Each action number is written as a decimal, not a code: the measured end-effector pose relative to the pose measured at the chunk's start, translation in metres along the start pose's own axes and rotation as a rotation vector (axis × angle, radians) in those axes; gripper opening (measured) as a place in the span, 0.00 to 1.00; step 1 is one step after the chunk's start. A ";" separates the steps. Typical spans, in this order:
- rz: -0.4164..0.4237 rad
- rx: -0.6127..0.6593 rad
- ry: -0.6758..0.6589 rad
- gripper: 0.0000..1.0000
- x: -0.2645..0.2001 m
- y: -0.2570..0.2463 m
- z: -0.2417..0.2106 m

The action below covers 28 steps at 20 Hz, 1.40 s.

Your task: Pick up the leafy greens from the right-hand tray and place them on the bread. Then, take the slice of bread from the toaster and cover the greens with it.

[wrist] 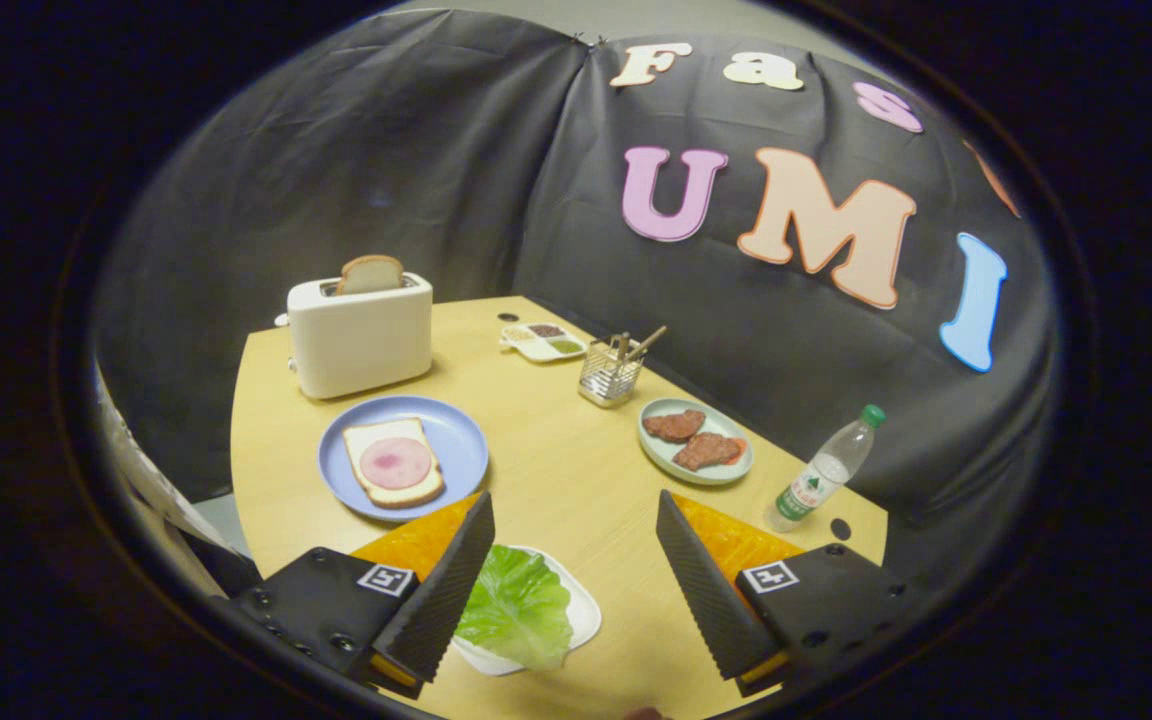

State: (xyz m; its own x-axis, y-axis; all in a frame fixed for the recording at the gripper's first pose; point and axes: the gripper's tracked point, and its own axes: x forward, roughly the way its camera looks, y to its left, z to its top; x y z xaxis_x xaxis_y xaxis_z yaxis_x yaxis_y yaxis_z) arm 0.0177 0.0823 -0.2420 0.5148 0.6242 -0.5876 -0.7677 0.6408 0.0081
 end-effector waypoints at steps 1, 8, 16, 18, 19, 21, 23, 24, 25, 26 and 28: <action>0.014 -0.005 0.020 1.00 0.005 0.000 -0.007; 0.100 -0.044 0.149 1.00 0.031 0.016 -0.053; 0.181 -0.062 0.296 1.00 0.050 0.036 -0.106; 0.195 -0.061 0.320 1.00 0.052 0.040 -0.114; 0.202 -0.061 0.331 1.00 0.052 0.042 -0.117; 0.210 -0.066 0.355 1.00 0.055 0.046 -0.125; 0.212 -0.068 0.372 1.00 0.056 0.047 -0.131; 0.213 -0.064 0.380 1.00 0.057 0.049 -0.133; 0.214 -0.060 0.386 1.00 0.059 0.049 -0.134; 0.216 -0.057 0.397 1.00 0.059 0.050 -0.138; 0.226 -0.052 0.426 1.00 0.059 0.052 -0.145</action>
State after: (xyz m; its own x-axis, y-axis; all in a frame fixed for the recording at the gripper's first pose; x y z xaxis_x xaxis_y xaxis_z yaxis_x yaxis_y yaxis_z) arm -0.0470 0.0877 -0.3932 0.1392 0.5002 -0.8547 -0.8659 0.4802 0.1400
